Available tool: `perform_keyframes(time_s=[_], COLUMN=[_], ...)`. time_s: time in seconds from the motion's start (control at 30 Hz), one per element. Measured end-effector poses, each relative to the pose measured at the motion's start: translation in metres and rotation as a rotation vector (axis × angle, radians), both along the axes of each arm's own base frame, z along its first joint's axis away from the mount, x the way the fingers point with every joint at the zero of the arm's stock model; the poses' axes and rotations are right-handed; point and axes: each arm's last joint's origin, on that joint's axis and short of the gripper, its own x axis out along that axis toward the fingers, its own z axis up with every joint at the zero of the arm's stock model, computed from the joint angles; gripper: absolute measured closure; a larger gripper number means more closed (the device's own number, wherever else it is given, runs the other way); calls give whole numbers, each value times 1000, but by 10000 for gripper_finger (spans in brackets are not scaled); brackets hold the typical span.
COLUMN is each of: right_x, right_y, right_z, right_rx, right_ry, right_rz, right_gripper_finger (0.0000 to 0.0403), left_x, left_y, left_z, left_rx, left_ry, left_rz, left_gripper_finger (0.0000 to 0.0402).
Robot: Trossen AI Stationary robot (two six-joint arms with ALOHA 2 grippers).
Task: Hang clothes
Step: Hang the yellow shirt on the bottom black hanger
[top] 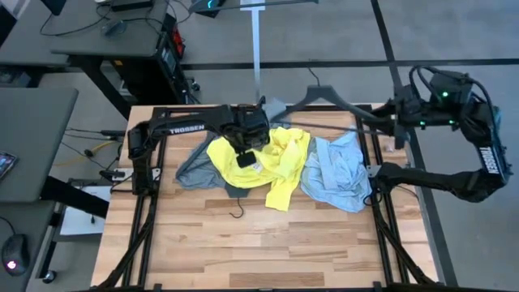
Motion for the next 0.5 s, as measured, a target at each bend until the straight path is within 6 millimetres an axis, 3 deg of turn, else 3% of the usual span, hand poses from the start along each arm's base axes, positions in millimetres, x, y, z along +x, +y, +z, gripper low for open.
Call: perform_keyframes(time_s=[0.33, 0.5], right_x=[-23, -21], right_y=[20, 19], right_z=[-1, -11], right_rx=[134, 171], right_ry=[-55, -34], right_rz=[-14, -18], right_gripper_finger=[299, 299], left_x=[-4, -2], left_y=[21, 24], left_z=[12, 13], left_rx=[-52, -54], left_ry=[-68, -109], left_rz=[47, 49], left_gripper_finger=[401, 401])
